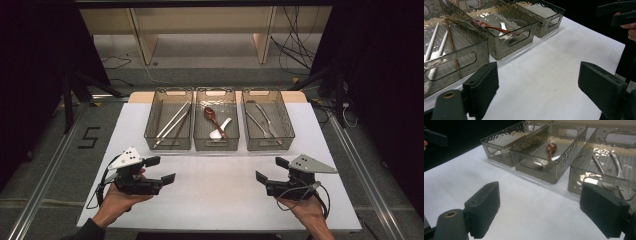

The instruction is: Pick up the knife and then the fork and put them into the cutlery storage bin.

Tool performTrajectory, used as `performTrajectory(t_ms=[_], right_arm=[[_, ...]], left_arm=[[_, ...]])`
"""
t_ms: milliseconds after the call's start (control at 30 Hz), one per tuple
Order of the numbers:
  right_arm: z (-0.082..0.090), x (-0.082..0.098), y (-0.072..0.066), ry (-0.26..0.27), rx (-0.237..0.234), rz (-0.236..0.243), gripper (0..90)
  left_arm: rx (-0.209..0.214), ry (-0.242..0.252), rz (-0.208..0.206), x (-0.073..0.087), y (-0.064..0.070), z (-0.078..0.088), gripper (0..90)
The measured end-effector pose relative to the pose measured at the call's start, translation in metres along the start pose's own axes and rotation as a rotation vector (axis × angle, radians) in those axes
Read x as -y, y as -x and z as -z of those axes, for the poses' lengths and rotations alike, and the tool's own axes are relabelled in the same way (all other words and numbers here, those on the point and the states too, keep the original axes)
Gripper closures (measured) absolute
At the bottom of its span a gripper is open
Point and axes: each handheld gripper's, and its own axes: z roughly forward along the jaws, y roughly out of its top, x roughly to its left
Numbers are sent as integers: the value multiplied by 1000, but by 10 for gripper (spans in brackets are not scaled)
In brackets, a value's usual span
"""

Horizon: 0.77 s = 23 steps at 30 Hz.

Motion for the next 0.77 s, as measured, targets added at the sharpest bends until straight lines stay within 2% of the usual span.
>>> performTrajectory(t_ms=[767], right_arm=[[-3,1,-2,-11,4,17,176]], left_arm=[[0,-5,-7,0,0,0,160]])
